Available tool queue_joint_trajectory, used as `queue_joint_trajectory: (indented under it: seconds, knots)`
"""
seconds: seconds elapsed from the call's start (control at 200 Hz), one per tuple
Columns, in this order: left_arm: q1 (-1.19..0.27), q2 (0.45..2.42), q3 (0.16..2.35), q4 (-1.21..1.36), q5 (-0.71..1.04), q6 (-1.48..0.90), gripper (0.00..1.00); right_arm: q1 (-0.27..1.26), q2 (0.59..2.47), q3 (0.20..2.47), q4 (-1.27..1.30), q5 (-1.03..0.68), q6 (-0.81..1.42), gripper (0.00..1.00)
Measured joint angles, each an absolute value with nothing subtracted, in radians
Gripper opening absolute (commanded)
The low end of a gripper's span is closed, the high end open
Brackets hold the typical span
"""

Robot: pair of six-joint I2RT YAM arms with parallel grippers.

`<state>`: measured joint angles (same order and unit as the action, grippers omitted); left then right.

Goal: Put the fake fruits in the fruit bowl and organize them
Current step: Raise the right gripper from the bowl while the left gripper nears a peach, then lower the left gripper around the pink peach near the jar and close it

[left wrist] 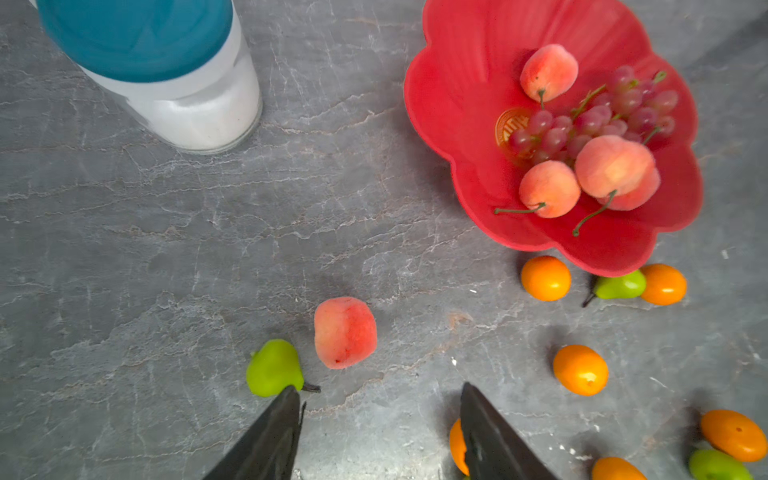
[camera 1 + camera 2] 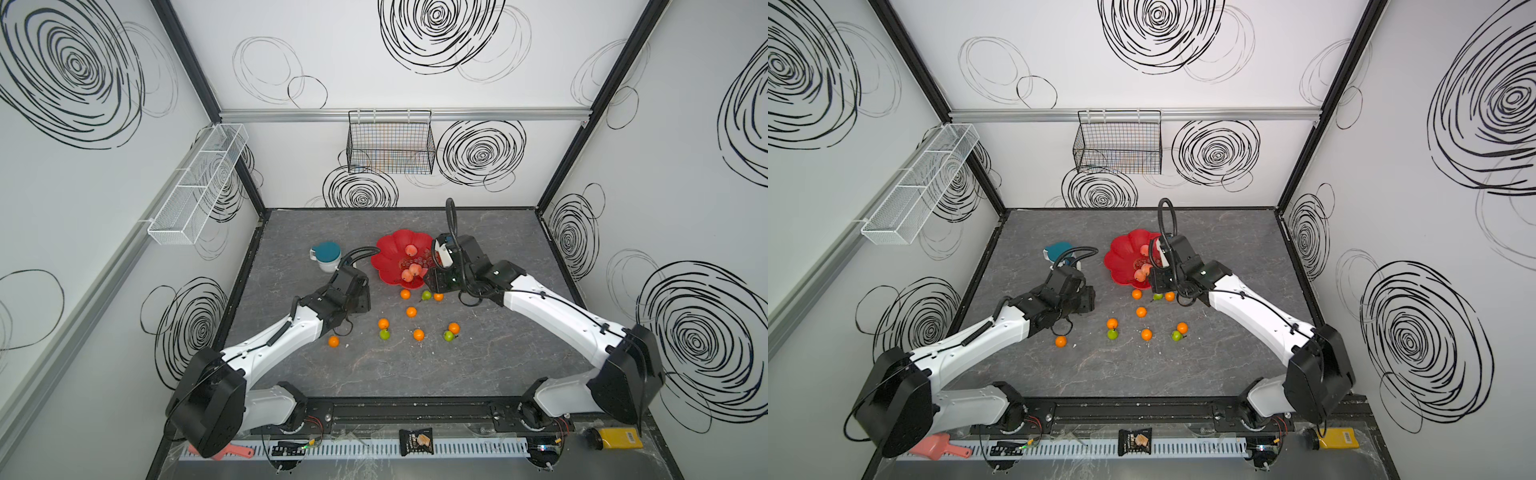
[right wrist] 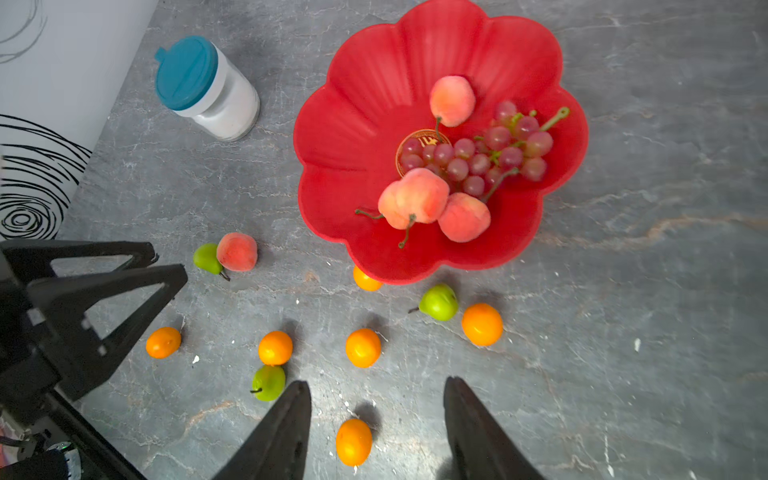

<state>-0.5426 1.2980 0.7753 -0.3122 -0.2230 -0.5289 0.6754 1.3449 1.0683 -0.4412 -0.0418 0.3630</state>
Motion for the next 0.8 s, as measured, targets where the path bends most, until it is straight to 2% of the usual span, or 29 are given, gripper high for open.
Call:
queue_joint_trajectory:
  seconds: [0.15, 0.315, 0.8]
  knots:
    - [-0.542, 1.385, 0.815, -0.334, -0.243, -0.503, 0.64, 0.649, 1.164, 0.908, -0.370, -0.044, 0.364, 0.56]
    - [-0.542, 1.463, 0.852, -0.344, -0.248, -0.482, 0.65, 0.608, 1.048, 0.862, -0.337, -0.060, 0.363, 0.57]
    - [-0.511, 1.608, 0.912, -0.352, -0.244, -0.445, 0.65, 0.567, 1.022, 0.827, -0.333, -0.106, 0.354, 0.57]
